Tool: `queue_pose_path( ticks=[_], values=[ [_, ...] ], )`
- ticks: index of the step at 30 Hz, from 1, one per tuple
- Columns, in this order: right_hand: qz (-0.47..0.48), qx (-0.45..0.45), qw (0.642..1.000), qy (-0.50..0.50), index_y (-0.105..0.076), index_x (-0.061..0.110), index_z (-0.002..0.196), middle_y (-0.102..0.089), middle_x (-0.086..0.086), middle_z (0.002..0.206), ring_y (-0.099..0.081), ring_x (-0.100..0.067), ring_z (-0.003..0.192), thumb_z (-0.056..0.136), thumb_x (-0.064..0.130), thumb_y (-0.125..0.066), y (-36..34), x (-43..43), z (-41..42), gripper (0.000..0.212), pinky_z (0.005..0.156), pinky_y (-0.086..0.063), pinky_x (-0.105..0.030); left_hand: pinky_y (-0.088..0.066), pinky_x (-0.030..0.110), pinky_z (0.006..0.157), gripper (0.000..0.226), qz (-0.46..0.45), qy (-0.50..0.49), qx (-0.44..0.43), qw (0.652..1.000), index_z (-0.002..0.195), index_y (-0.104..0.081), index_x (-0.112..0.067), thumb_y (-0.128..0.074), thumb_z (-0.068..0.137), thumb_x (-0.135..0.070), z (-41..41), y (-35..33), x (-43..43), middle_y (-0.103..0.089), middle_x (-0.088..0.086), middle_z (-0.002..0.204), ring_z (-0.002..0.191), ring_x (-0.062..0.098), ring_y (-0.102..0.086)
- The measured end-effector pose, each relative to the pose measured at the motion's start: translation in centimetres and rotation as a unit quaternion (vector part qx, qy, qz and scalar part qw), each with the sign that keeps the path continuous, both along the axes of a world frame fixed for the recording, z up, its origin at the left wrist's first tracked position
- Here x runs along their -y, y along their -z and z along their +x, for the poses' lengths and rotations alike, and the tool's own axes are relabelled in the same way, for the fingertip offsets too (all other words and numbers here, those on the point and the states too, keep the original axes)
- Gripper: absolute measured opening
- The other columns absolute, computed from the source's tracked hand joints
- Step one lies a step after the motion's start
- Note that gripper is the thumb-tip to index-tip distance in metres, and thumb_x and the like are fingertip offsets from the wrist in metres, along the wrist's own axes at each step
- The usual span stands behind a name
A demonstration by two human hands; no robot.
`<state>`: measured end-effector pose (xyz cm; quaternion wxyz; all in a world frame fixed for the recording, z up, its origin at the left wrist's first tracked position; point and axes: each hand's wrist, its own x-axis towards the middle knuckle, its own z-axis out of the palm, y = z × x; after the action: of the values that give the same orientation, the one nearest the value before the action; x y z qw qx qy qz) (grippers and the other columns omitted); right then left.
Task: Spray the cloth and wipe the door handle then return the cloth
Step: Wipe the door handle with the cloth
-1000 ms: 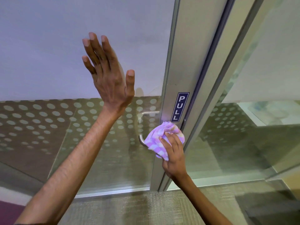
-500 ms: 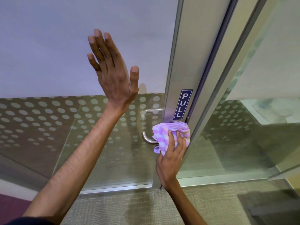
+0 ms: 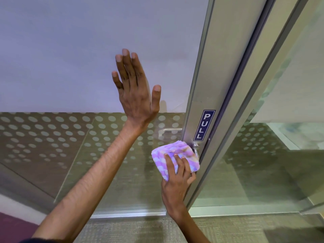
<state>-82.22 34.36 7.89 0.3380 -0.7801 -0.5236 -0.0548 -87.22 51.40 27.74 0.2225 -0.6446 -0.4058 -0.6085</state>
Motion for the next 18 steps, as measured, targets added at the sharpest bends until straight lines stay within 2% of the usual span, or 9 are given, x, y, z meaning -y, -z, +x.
queue_pose_path(
  ticks=[6, 8, 10, 12, 16, 18],
  values=[
    [-0.015, 0.036, 0.998, -0.045, -0.052, 0.044, 0.133, -0.045, 0.013, 0.135, -0.04, -0.017, 0.129, 0.054, 0.009, -0.062, -0.3, 0.0, 0.0, 0.086, 0.088, -0.028, -0.046, 0.016, 0.036, 0.124, 0.078, 0.003, 0.001, 0.0, 1.0, 0.151, -0.004, -0.002, -0.008, 0.095, -0.056, 0.0, 0.0, -0.1, -0.01, 0.023, 0.157, 0.151, 0.01, 0.024],
    [-0.023, 0.077, 0.994, -0.068, -0.052, 0.047, 0.131, -0.048, 0.016, 0.135, -0.042, -0.015, 0.128, 0.057, 0.009, -0.062, -0.1, 0.3, 0.7, 0.084, 0.085, -0.027, -0.044, 0.015, 0.036, 0.124, 0.077, 0.003, 0.002, 0.0, 1.0, 0.151, -0.005, -0.002, -0.008, 0.095, -0.056, 0.0, 0.0, -0.1, -0.011, 0.023, 0.157, 0.151, 0.01, 0.023],
    [-0.006, 0.117, 0.989, -0.091, -0.054, 0.046, 0.13, -0.05, 0.016, 0.134, -0.043, -0.014, 0.128, 0.066, 0.01, -0.059, 0.2, 0.4, 1.7, 0.074, 0.085, -0.027, -0.044, 0.015, 0.037, 0.124, 0.078, 0.004, 0.002, 0.001, 1.0, 0.151, -0.006, -0.001, -0.008, 0.095, -0.056, 0.0, 0.1, -0.2, -0.012, 0.024, 0.157, 0.151, 0.01, 0.022],
    [0.015, 0.15, 0.982, -0.112, -0.052, 0.043, 0.131, -0.047, 0.014, 0.135, -0.044, -0.014, 0.128, 0.067, 0.009, -0.055, 0.6, 0.4, 2.8, 0.073, 0.084, -0.025, -0.042, 0.014, 0.037, 0.124, 0.078, 0.004, 0.001, 0.001, 1.0, 0.151, -0.006, -0.001, -0.008, 0.095, -0.055, 0.0, 0.1, -0.2, -0.012, 0.024, 0.157, 0.151, 0.01, 0.022],
    [0.086, 0.189, 0.964, -0.168, -0.051, 0.036, 0.129, -0.045, 0.006, 0.134, -0.044, -0.019, 0.126, 0.054, -0.001, -0.072, 2.6, 0.6, 5.1, 0.086, 0.096, -0.022, -0.038, 0.014, 0.037, 0.124, 0.078, 0.006, 0.0, -0.001, 1.0, 0.152, -0.006, -0.001, -0.008, 0.095, -0.055, 0.0, 0.1, -0.3, -0.011, 0.023, 0.158, 0.151, 0.011, 0.022],
    [0.117, 0.189, 0.961, -0.165, -0.053, 0.035, 0.123, -0.046, 0.003, 0.131, -0.044, -0.021, 0.124, 0.055, 0.0, -0.074, 3.2, 0.9, 6.6, 0.079, 0.095, -0.024, -0.04, 0.014, 0.037, 0.124, 0.078, 0.006, -0.002, -0.001, 1.0, 0.152, -0.006, -0.001, -0.008, 0.095, -0.056, 0.0, 0.1, -0.3, -0.011, 0.023, 0.158, 0.151, 0.011, 0.021]
  ],
)
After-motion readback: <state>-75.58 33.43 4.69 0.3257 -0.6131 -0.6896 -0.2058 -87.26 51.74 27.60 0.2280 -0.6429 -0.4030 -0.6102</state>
